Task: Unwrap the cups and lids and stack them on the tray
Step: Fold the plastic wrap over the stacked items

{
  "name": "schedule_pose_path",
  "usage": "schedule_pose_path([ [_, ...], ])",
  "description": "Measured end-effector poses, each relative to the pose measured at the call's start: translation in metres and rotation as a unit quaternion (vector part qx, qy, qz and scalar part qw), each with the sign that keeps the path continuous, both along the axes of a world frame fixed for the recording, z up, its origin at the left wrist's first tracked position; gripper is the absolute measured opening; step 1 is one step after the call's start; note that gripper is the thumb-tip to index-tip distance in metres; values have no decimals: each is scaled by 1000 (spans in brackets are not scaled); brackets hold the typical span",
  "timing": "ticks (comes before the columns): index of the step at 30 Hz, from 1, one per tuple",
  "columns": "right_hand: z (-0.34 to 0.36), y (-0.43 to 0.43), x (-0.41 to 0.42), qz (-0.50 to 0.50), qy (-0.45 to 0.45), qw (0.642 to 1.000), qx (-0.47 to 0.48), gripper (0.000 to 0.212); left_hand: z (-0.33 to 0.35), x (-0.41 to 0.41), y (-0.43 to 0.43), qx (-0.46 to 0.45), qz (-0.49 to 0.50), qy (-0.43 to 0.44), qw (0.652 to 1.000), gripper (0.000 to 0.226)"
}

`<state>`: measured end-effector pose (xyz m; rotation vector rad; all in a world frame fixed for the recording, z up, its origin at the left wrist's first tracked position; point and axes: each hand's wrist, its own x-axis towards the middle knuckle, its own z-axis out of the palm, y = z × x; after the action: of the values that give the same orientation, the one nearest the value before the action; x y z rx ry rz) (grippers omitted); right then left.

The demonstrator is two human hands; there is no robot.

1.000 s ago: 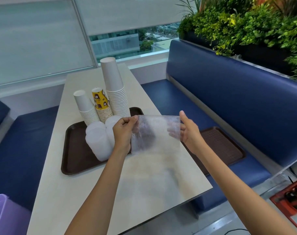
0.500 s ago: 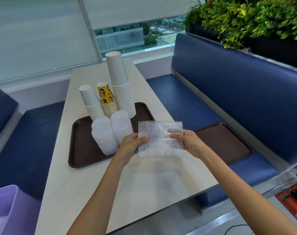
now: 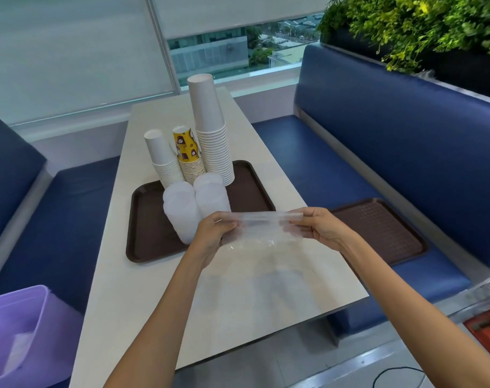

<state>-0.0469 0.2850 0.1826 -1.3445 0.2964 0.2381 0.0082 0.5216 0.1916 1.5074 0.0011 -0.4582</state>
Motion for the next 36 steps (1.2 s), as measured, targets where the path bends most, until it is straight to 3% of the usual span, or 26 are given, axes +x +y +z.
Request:
schedule_pose_path([
  [3,3,3,1,-28,-6,999,36,28,3,-2,3,-9,18,5,1000,25],
  [6,3,11,-1,-52,40,988,139,33,2,-4,4,-10,37,-4,999,28],
  [9,3,20,-2,-23,116,975,189,60,0,-6,7,5,49,-23,999,31],
  [11,5,27,0,-7,135,976,168,65,-2,-8,11,16,44,-35,998,32],
  [14,7,38,3,-29,126,987,97,34,-6,-11,19,23,25,-44,998,31],
  [17,10,45,6,-34,114,991,54,20,-7,-14,29,9,14,-48,999,30],
  [27,21,74,18,35,60,997,-47,15,-3,-19,69,-149,67,127,978,36],
  [31,26,89,21,87,24,992,-92,18,1,-19,81,-77,34,146,986,57],
  [36,32,108,31,115,-11,986,-119,18,-2,-19,102,26,-22,83,996,36],
])
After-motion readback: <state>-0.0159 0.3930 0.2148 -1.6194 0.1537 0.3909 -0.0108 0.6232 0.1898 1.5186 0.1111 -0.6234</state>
